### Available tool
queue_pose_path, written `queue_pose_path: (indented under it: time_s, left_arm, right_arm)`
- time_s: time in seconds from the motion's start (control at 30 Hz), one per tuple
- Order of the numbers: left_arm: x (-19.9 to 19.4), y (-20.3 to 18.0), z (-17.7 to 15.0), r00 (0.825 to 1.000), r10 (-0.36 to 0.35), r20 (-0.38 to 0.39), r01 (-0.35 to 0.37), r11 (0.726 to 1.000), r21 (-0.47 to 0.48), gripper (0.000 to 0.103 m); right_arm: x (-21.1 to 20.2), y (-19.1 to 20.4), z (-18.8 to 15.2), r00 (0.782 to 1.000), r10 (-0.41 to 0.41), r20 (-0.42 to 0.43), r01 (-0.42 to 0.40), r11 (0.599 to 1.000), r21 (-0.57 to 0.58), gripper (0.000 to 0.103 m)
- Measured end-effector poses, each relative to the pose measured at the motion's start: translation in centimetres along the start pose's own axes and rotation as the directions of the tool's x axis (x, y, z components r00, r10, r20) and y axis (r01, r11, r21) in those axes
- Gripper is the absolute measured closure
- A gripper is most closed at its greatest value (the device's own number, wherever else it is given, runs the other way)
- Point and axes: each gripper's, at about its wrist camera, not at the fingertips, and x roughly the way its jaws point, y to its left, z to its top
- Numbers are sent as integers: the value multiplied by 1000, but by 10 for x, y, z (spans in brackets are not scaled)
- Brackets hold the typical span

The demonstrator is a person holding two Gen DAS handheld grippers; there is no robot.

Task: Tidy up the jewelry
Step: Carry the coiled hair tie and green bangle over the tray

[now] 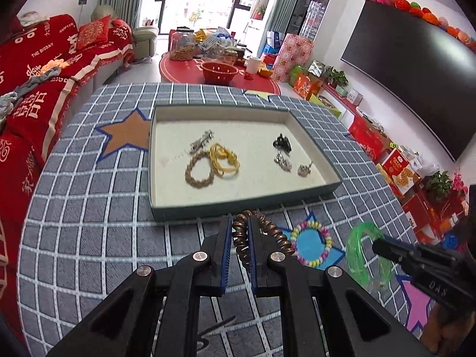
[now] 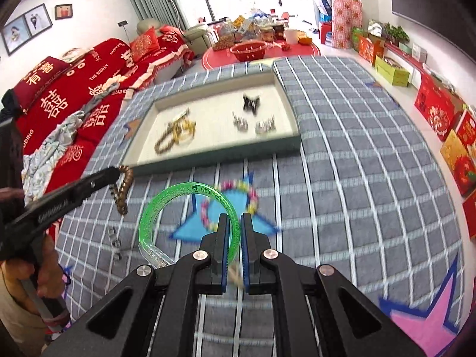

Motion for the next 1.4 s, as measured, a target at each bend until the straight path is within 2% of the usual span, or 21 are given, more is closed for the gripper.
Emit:
queue_pose_path:
  time_s: [0.3, 0.43, 0.63, 0.8, 1.0, 1.4]
  left_arm:
    - [17, 12, 52, 998, 43, 45, -42, 999, -10, 79]
    - [35, 21, 76, 996, 73, 45, -72, 997, -20, 79]
    - [69, 34, 100, 992, 121, 21, -120, 992, -35, 79]
    - [103, 42, 112, 989, 148, -16, -149, 988, -43, 79]
    - [136, 41, 112, 977, 204, -54, -204, 979, 3, 79]
    - [154, 30, 102, 957, 281, -68, -276, 958, 82, 79]
  right_arm:
    - [28, 5, 78, 1000, 24, 18, -23, 1000, -10, 95]
    - [54, 9, 111, 1000, 18, 3, -18, 1000, -15, 95]
    - [96, 15, 142, 1000, 0, -26, 0, 1000, -31, 95]
    - [125, 16, 155, 998, -15, -54, 13, 999, -34, 95]
    - [160, 16, 163, 995, -44, -85, 41, 998, -44, 95]
    - [194, 12, 159, 988, -84, -128, 77, 995, -61, 95]
